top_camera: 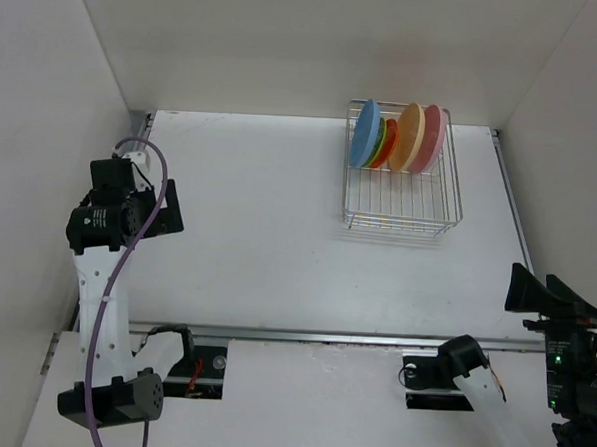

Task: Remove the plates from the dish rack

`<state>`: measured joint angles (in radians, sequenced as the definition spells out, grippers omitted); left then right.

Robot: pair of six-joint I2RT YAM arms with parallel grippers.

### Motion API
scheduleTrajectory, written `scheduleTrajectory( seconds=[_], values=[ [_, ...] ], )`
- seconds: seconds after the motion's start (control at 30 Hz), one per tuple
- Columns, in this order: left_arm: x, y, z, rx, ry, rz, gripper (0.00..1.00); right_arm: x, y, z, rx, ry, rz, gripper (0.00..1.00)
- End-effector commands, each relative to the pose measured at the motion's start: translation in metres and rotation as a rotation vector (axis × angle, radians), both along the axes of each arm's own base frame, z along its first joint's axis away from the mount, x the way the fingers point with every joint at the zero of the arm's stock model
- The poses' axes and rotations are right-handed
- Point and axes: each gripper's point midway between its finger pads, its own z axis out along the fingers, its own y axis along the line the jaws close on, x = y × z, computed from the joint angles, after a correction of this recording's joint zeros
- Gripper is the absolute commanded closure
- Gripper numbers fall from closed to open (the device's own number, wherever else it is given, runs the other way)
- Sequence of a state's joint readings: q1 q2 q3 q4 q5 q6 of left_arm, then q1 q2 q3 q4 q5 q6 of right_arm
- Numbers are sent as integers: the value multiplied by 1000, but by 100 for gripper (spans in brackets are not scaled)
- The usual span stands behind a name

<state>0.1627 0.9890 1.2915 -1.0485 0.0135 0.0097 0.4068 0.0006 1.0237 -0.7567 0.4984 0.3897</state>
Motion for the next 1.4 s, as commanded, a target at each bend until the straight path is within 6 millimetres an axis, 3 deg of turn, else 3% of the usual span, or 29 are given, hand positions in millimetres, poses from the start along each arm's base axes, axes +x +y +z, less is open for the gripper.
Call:
scheduleTrajectory(
  seconds=[0.0, 0.13, 0.23, 0.27, 0.37, 0.4, 0.47, 0.5, 0.57, 0.6, 0.63, 0.67, 0.7, 0.73, 0.8, 0.83, 0.87, 0.93, 0.97, 1.03, 1.07, 1.23, 1.37],
  values=[
    [5, -3, 6, -23, -50, -1, 0, -42, -19, 3, 74, -154, 0, 1],
    [9, -4, 5, -32, -37, -7, 0, -29, -16, 9, 46, -108, -14, 1],
    [14, -5, 2, -38, -16, -21, 0, -1, -3, 23, -35, -29, -12, 1],
    [14, -7, 2, -45, -17, -26, 0, 18, 5, 31, -73, 23, -14, 1],
    [22, -5, -1, -44, 8, -33, 0, 51, 19, 63, -150, 59, -14, 1],
    [23, -5, 3, -42, -3, -33, 0, 90, 37, 60, -217, 149, -4, 1],
    [23, -5, 2, -44, 11, -33, 0, 128, 57, 64, -271, 211, 23, 1],
    [25, -4, 0, -46, 20, -33, 0, 170, 78, 57, -318, 290, 43, 1],
    [24, 0, 0, -23, 24, -28, 0, 212, 99, 54, -347, 333, 60, 1],
    [23, 0, -5, -25, 36, -28, 0, 229, 106, 66, -342, 322, 59, 1],
    [22, 3, -5, -11, 38, -16, 0, 268, 123, 47, -365, 377, 65, 1],
    [23, 5, -11, -7, 64, -10, 0, 286, 133, 44, -369, 384, 75, 1],
    [25, 8, -15, 6, 87, -9, 0, 300, 143, 56, -360, 354, 95, 1],
    [26, 8, -18, 4, 99, -9, 0, 333, 160, 36, -374, 386, 112, 1],
    [34, 9, -22, 0, 123, -9, 0, 364, 173, 23, -410, 404, 113, 1],
    [37, 10, -23, -2, 132, -9, 0, 377, 178, 35, -400, 378, 110, 1],
    [38, 10, -24, -5, 149, -9, 0, 405, 189, 5, -420, 432, 105, 1],
    [47, 13, -26, -2, 177, -4, 0, 430, 192, -7, -411, 442, 58, 1],
    [49, 14, -27, -5, 192, -5, 0, 454, 198, -26, -414, 456, 33, 1],
    [55, 17, -32, 6, 220, -6, 0, 475, 197, -48, -415, 488, -24, 2],
    [53, 19, -35, 14, 241, 1, 0, 496, 203, -69, -424, 510, -43, 4],
    [49, 32, -45, 69, 301, 39, 0, 526, 193, -124, -462, 594, -184, 22],
    [50, 32, -54, 63, 344, 37, 0, 523, 184, -130, -459, 592, -236, 46]
  ],
)
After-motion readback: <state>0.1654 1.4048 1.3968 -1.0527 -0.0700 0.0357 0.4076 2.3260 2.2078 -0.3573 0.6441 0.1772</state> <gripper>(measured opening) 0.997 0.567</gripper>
